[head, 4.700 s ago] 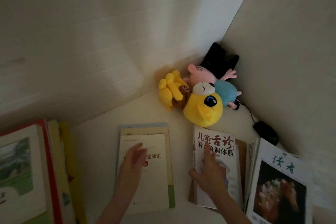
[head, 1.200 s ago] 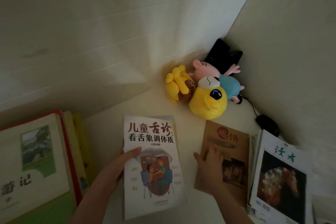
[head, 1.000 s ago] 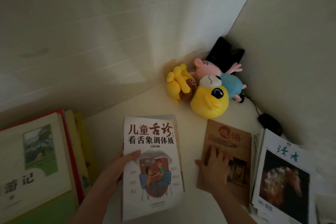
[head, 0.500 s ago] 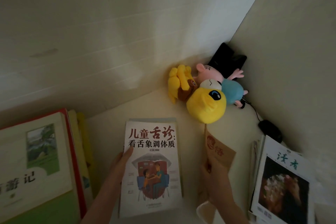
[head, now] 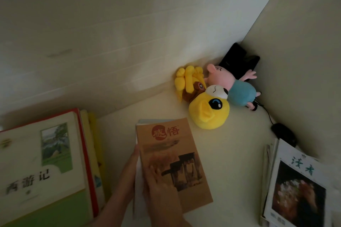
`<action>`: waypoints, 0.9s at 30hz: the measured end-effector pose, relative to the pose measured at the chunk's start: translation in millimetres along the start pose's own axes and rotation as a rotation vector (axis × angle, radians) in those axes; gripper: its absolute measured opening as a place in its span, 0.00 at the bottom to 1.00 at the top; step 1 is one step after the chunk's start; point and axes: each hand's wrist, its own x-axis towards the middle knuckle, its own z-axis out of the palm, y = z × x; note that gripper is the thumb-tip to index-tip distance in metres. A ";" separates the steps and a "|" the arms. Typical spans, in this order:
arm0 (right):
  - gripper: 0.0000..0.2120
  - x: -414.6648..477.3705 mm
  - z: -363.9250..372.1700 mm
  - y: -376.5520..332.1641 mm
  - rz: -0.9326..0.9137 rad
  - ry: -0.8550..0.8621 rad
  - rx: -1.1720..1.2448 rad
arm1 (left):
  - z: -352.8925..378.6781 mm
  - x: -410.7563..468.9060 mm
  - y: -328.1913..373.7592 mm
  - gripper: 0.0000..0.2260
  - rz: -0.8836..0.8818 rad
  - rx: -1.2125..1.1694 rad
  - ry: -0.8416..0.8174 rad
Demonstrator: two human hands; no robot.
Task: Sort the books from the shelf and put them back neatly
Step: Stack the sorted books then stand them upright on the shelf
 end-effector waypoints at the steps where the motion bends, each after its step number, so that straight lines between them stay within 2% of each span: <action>1: 0.23 -1.4 -5.5 4.2 -0.003 -0.024 0.071 | -2.0 3.4 -3.6 0.16 0.034 0.052 0.033; 3: 0.22 -1.5 -12.2 20.8 0.070 0.017 0.200 | -6.1 3.0 -9.8 0.15 0.130 0.211 0.064; 5: 0.26 0.6 -14.8 51.6 0.248 0.081 0.222 | -8.2 0.1 -12.6 0.16 0.228 0.352 0.135; 8: 0.34 5.8 -27.1 83.5 0.551 0.022 0.377 | -4.4 -2.6 -12.6 0.26 0.321 0.543 0.243; 10: 0.37 7.2 -31.0 92.7 0.644 -0.015 0.431 | -1.0 -5.3 -10.9 0.29 0.364 0.766 0.327; 11: 0.35 7.5 -32.1 94.8 0.660 -0.022 0.422 | -1.4 -5.7 -10.9 0.29 0.389 0.856 0.332; 13: 0.23 7.8 -34.9 95.7 0.650 -0.028 0.358 | 0.0 -10.8 -5.2 0.27 0.403 0.829 0.269; 15: 0.15 10.3 -37.6 94.3 0.626 -0.011 0.324 | 0.3 -17.2 2.2 0.23 0.396 0.683 0.179; 20: 0.14 15.5 -36.3 84.1 0.583 0.034 0.449 | -3.3 -37.0 11.6 0.14 0.428 0.576 0.073; 23: 0.15 13.8 -31.7 79.0 0.602 0.016 0.468 | -8.8 -44.2 13.1 0.14 0.457 0.544 0.063; 27: 0.14 11.9 -32.6 76.1 0.626 -0.029 0.287 | -17.3 -47.2 6.8 0.16 0.412 0.550 0.035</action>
